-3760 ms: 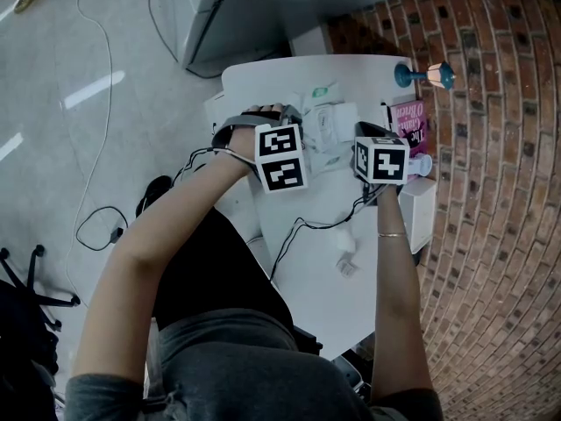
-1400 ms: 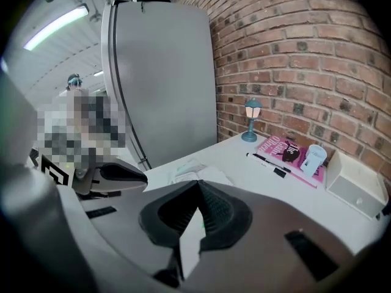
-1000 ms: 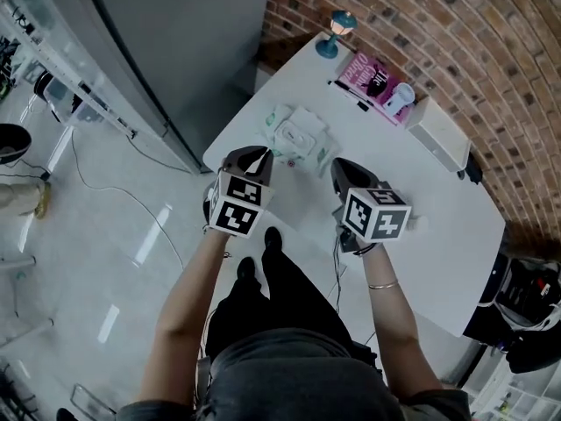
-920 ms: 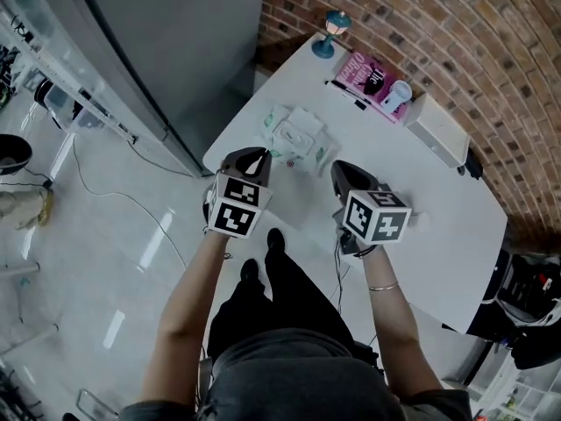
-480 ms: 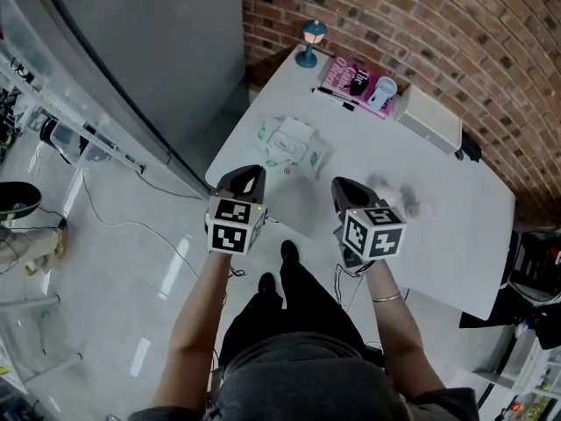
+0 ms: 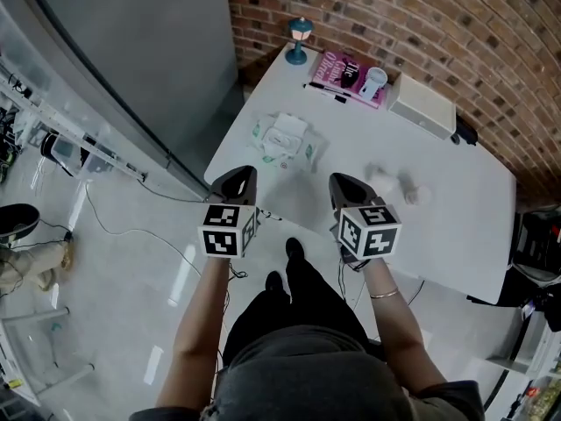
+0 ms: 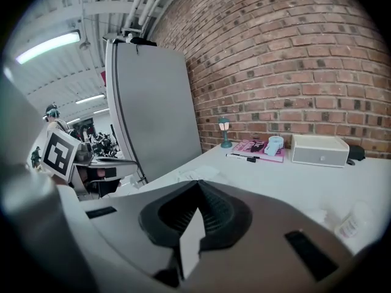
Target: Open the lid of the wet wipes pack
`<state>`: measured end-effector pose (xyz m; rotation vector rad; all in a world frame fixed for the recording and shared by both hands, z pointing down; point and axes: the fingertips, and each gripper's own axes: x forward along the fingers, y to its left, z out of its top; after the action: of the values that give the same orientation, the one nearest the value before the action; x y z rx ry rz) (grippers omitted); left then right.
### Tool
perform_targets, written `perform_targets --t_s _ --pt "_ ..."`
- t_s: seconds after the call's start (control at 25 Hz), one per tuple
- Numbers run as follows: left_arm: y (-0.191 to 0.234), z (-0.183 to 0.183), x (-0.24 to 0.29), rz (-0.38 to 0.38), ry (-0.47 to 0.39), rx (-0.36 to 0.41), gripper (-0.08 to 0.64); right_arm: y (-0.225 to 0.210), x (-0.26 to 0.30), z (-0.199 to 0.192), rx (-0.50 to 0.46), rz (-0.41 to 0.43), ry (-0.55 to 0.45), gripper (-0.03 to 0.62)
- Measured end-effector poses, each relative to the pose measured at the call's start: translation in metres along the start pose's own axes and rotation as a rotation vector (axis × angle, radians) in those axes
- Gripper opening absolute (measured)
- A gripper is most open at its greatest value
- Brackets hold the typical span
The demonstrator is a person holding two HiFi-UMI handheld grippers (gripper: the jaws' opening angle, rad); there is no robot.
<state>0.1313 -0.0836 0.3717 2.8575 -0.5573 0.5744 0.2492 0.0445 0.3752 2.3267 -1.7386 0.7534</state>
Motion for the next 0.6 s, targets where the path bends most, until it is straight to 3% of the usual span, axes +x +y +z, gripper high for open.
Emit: perform_targets --t_s 0.24,0.6 --pt "-0.001 0.005 -0.006 0.006 -0.015 -0.013 0.029 0.010 -0.007 0.001 -0.062 -0.009 -0.011 0.003" --pt "0.003 0.007 -0.012 0.017 -0.032 -0.028 0.029 0.010 -0.013 -0.007 -0.015 -0.011 -0.019 0.003"
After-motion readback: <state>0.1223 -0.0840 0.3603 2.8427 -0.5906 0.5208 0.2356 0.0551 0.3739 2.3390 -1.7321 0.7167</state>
